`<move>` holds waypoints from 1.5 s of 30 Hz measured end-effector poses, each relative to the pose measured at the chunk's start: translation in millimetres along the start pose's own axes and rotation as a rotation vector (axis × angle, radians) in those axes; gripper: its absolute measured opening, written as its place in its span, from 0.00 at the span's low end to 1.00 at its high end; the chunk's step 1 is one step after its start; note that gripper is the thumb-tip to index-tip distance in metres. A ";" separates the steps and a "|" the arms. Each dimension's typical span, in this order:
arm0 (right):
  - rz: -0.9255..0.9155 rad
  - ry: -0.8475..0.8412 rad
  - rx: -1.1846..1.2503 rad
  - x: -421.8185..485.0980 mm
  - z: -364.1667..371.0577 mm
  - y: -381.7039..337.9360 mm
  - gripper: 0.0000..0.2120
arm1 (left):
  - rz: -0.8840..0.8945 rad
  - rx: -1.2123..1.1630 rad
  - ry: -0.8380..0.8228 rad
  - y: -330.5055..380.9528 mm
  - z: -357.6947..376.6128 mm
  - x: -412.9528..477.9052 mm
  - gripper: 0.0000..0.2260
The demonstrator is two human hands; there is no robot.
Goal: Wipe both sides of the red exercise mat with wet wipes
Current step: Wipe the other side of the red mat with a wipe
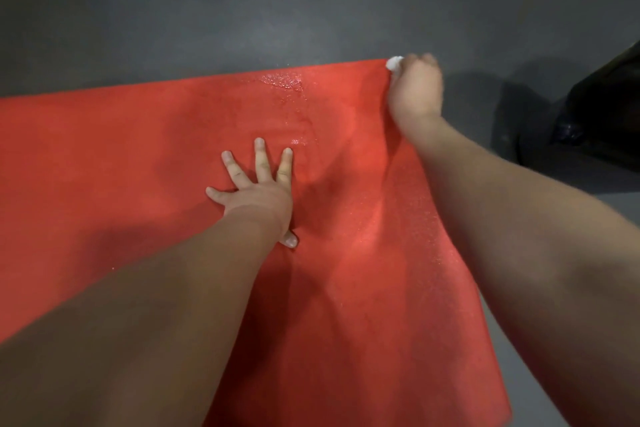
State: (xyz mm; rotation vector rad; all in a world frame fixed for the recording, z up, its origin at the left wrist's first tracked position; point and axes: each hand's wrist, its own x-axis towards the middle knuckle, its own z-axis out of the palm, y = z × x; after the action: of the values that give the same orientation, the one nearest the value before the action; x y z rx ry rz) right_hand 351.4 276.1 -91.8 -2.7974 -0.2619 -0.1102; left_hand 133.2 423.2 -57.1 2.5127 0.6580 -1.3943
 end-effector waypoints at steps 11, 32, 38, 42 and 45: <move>-0.195 -0.077 -0.022 -31.0 -5.0 -0.7 0.13 | 0.008 0.009 0.002 -3.5 1.8 -0.1 0.69; -0.695 -0.402 0.097 -114.8 -13.4 -4.0 0.13 | 0.005 0.017 0.007 -1.0 2.0 -0.9 0.69; -0.321 -0.173 -0.056 -59.6 -30.0 35.3 0.12 | 0.016 0.021 0.014 -3.1 2.9 -3.1 0.69; -0.265 -0.112 -0.030 -108.8 -18.7 9.9 0.10 | 0.016 0.019 0.015 -3.9 2.7 -3.8 0.69; -0.600 -0.314 0.138 -160.7 -10.8 -0.2 0.14 | 0.026 0.016 0.022 -4.2 3.6 -3.8 0.69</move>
State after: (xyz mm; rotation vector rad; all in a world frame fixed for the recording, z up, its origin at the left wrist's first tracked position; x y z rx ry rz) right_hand 193.3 245.7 -98.6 -2.4973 -1.1295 0.2031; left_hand 126.7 424.5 -55.7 2.5433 0.6176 -1.3707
